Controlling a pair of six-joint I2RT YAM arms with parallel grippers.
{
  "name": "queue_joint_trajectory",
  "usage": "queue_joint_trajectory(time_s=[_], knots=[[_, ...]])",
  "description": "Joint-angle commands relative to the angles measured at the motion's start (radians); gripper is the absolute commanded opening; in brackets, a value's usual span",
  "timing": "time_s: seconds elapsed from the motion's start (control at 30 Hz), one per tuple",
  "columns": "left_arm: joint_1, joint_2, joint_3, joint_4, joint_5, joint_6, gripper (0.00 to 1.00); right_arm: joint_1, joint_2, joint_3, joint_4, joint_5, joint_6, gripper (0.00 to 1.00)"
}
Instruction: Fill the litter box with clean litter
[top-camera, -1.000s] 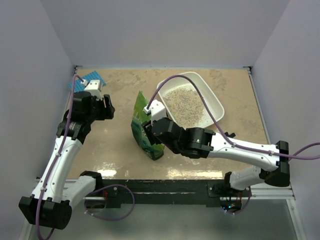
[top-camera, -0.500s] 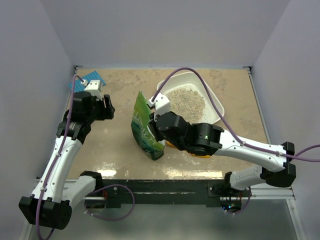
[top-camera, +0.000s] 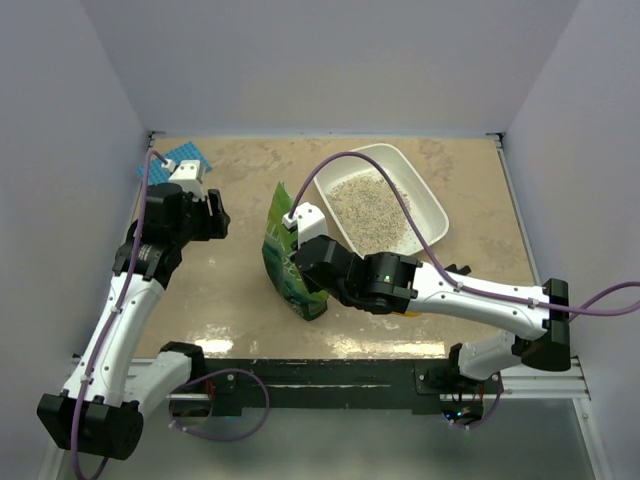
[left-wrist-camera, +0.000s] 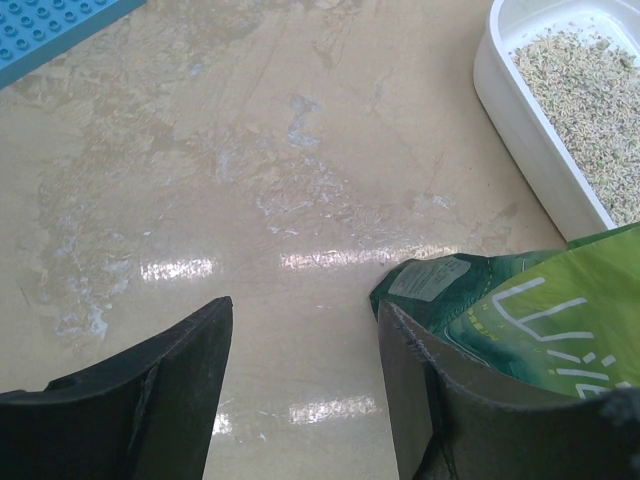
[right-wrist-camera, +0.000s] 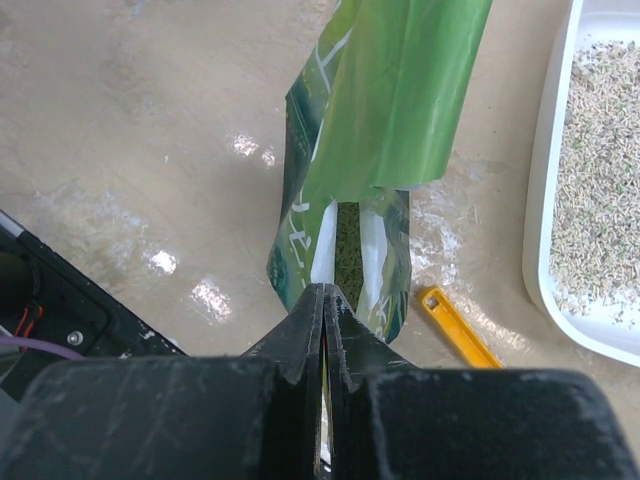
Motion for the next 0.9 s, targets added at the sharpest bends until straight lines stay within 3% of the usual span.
queue_joint_trajectory(time_s=[0.0, 0.87], knots=[[-0.007, -0.02, -0.003, 0.022, -0.011, 0.014, 0.65, -0.016, -0.012, -0.018, 0.043, 0.02, 0.027, 0.0], [-0.01, -0.021, -0.006, 0.022, -0.02, 0.015, 0.65, -0.041, -0.059, -0.063, 0.06, 0.02, 0.05, 0.0]])
